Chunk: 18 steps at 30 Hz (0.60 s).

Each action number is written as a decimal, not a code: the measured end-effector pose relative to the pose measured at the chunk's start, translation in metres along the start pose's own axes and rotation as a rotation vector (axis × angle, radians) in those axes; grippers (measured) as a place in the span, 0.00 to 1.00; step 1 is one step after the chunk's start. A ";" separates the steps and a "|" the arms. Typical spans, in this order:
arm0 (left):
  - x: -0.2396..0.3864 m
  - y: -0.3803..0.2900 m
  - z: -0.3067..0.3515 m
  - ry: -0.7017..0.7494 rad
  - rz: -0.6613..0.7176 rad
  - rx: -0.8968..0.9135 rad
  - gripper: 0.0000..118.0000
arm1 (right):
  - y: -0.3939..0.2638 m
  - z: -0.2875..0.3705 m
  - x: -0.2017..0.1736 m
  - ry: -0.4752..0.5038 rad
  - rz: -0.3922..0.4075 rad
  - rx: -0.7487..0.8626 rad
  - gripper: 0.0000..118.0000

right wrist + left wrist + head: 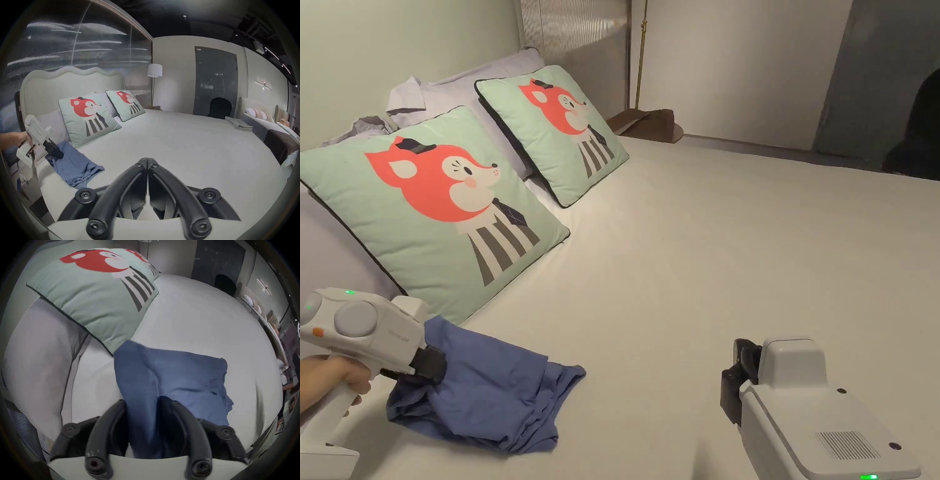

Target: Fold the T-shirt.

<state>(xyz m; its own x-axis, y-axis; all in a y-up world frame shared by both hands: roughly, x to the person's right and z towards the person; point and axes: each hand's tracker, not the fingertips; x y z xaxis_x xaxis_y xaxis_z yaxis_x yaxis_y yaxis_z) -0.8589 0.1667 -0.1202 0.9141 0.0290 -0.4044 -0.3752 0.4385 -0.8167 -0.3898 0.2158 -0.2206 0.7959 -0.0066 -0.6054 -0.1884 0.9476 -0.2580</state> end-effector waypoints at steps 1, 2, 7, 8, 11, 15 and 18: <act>-0.001 0.001 -0.002 0.013 0.010 0.001 0.38 | -0.001 0.000 0.001 -0.002 0.003 -0.004 0.00; -0.001 0.002 -0.004 0.021 0.014 0.005 0.56 | -0.001 0.003 0.002 -0.004 0.005 -0.006 0.00; 0.006 0.003 0.007 0.037 0.046 0.067 0.91 | 0.001 0.015 0.016 -0.026 0.000 0.004 0.00; 0.010 0.004 0.012 0.045 0.053 0.082 0.91 | 0.002 0.019 0.019 -0.036 -0.003 0.010 0.00; 0.024 0.005 0.033 0.050 0.057 0.120 0.91 | 0.006 0.033 0.028 -0.050 -0.007 0.031 0.00; 0.063 0.002 0.080 0.069 0.035 0.258 0.91 | 0.014 0.060 0.044 -0.072 -0.022 0.081 0.00; 0.101 -0.003 0.121 0.068 0.006 0.403 0.91 | 0.020 0.083 0.057 -0.092 -0.020 0.128 0.00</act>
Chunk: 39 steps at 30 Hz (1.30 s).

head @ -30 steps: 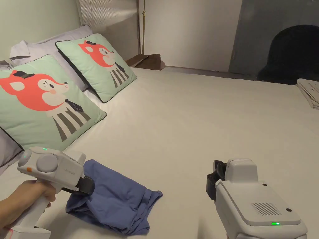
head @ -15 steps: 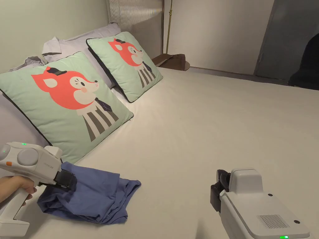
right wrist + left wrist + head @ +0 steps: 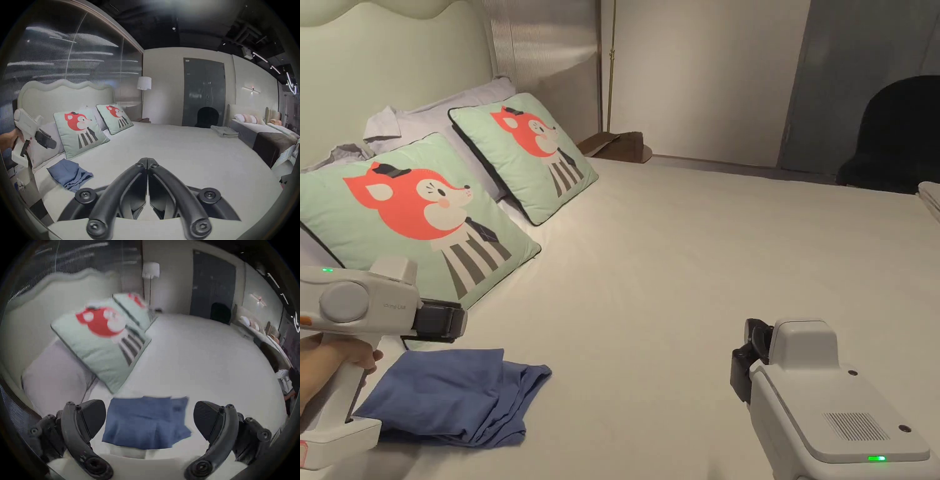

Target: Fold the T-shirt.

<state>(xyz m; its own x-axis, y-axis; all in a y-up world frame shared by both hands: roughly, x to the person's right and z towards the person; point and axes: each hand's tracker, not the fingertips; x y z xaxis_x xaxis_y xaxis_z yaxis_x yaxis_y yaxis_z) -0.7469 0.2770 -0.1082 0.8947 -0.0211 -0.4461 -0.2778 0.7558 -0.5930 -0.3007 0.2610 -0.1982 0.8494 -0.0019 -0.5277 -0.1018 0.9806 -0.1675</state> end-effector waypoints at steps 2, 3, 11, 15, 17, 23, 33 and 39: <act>0.030 0.005 0.030 0.000 -0.029 0.094 0.91 | 0.007 0.013 0.011 -0.016 0.000 0.022 0.00; 0.045 0.006 0.047 -0.007 -0.047 0.161 0.91 | 0.010 0.021 0.018 -0.020 0.000 0.036 0.00; 0.159 -0.014 0.125 -0.084 -0.065 0.515 0.90 | 0.034 0.076 0.070 -0.094 0.015 0.156 0.00; 0.207 -0.034 0.136 -0.125 -0.027 0.638 0.90 | 0.039 0.099 0.097 -0.148 0.033 0.199 0.00; 0.229 -0.045 0.138 -0.128 -0.029 0.688 0.90 | 0.040 0.108 0.110 -0.166 0.042 0.210 0.00; 0.287 -0.069 0.133 -0.147 -0.035 0.746 0.90 | 0.039 0.132 0.144 -0.252 0.062 0.239 0.00; 0.329 -0.085 0.127 -0.225 -0.096 0.805 0.30 | 0.030 0.152 0.178 -0.346 0.053 0.244 0.00; 0.340 -0.083 0.129 -0.227 -0.123 0.786 0.00 | 0.026 0.155 0.181 -0.356 0.052 0.235 0.00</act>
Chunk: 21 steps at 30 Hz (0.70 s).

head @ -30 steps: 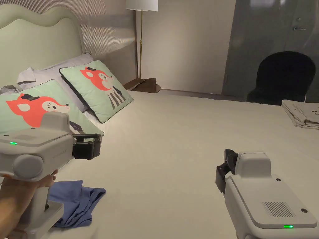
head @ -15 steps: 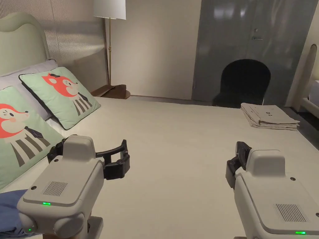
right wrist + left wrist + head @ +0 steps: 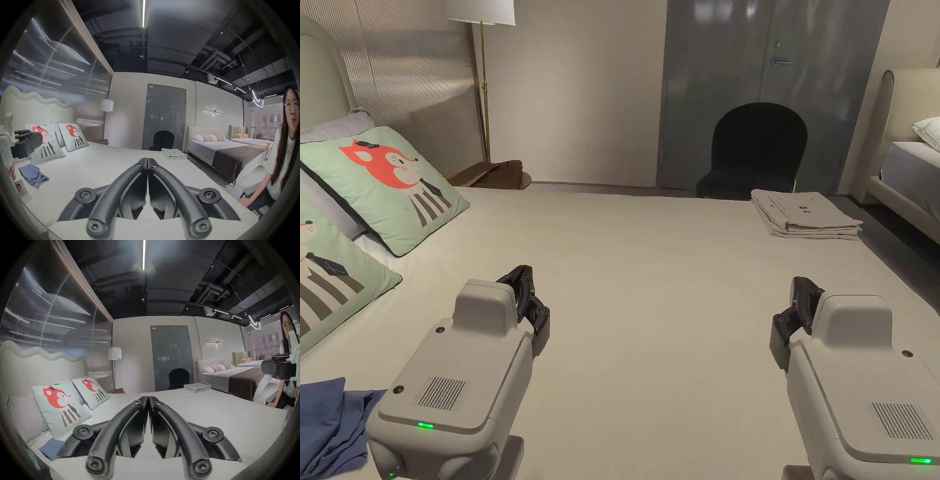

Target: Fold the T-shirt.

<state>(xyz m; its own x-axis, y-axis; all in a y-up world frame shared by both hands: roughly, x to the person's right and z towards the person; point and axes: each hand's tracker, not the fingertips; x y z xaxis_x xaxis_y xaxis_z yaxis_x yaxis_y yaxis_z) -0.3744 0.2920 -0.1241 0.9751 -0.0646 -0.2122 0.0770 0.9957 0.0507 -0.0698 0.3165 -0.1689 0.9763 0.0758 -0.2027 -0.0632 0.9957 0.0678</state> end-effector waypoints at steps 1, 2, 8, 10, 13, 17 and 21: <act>0.000 0.000 -0.001 -0.005 0.002 -0.004 0.00 | -0.001 0.000 0.000 0.000 0.001 0.000 0.00; 0.001 -0.001 -0.001 -0.002 0.003 -0.002 0.00 | -0.001 0.000 0.000 0.000 0.001 -0.001 0.00; 0.001 -0.003 -0.001 0.001 0.018 -0.027 0.00 | -0.001 -0.001 -0.002 0.005 0.000 -0.003 0.00; 0.001 -0.003 -0.002 0.007 0.020 -0.027 0.00 | -0.001 -0.002 -0.003 0.007 -0.001 -0.005 0.00; 0.000 -0.004 -0.002 0.004 0.022 -0.029 0.00 | -0.001 -0.002 -0.003 0.007 0.003 -0.006 0.00; -0.001 -0.004 -0.001 -0.002 0.023 -0.032 0.00 | -0.002 -0.003 -0.003 0.006 -0.003 -0.012 0.00; 0.000 -0.004 -0.002 0.001 0.018 -0.035 0.00 | -0.003 -0.003 -0.004 0.006 0.004 -0.015 0.00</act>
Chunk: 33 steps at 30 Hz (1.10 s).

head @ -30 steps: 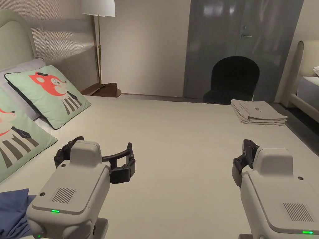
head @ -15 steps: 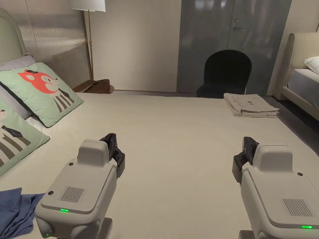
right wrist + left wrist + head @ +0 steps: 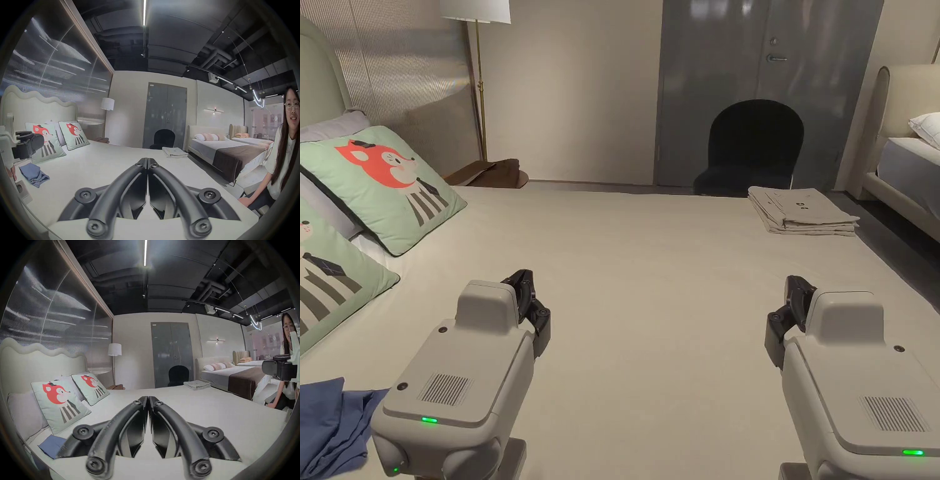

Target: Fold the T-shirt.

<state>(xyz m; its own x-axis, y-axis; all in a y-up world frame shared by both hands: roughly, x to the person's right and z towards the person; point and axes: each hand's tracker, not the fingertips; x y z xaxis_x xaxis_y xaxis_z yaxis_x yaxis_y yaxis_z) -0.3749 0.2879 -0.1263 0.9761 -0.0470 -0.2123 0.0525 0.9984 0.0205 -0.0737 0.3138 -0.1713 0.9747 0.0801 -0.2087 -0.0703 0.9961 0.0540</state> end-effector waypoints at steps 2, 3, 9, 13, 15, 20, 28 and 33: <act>0.000 0.000 0.000 -0.002 0.000 -0.001 0.00 | 0.000 0.000 0.000 0.002 -0.002 -0.001 0.00; 0.000 -0.001 0.000 -0.002 -0.002 -0.002 0.00 | 0.000 0.000 0.000 0.002 -0.002 -0.001 0.00; -0.001 -0.001 0.000 0.000 0.006 -0.003 0.00 | 0.000 0.000 -0.001 0.000 0.001 0.000 0.00; -0.001 -0.001 0.001 0.002 0.006 -0.006 0.00 | 0.001 0.000 -0.001 0.002 0.005 0.000 0.00; -0.002 -0.001 0.001 -0.002 0.021 -0.012 0.00 | 0.001 0.000 0.000 0.002 0.004 0.001 0.00; -0.002 -0.002 0.000 -0.002 0.021 -0.013 0.00 | 0.000 0.001 0.000 0.001 0.005 -0.001 0.00; -0.002 -0.001 -0.001 -0.007 0.021 -0.020 0.00 | 0.000 0.000 0.000 -0.004 0.010 -0.003 0.02; -0.004 -0.002 0.000 -0.018 0.033 -0.012 0.80 | 0.000 -0.001 0.000 -0.016 0.014 -0.018 0.72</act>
<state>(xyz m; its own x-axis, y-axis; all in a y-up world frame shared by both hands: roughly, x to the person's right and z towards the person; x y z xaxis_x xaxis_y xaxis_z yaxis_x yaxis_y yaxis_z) -0.3787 0.2862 -0.1251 0.9809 -0.0146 -0.1939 0.0178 0.9997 0.0150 -0.0741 0.3138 -0.1722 0.9769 0.0938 -0.1922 -0.0879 0.9954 0.0389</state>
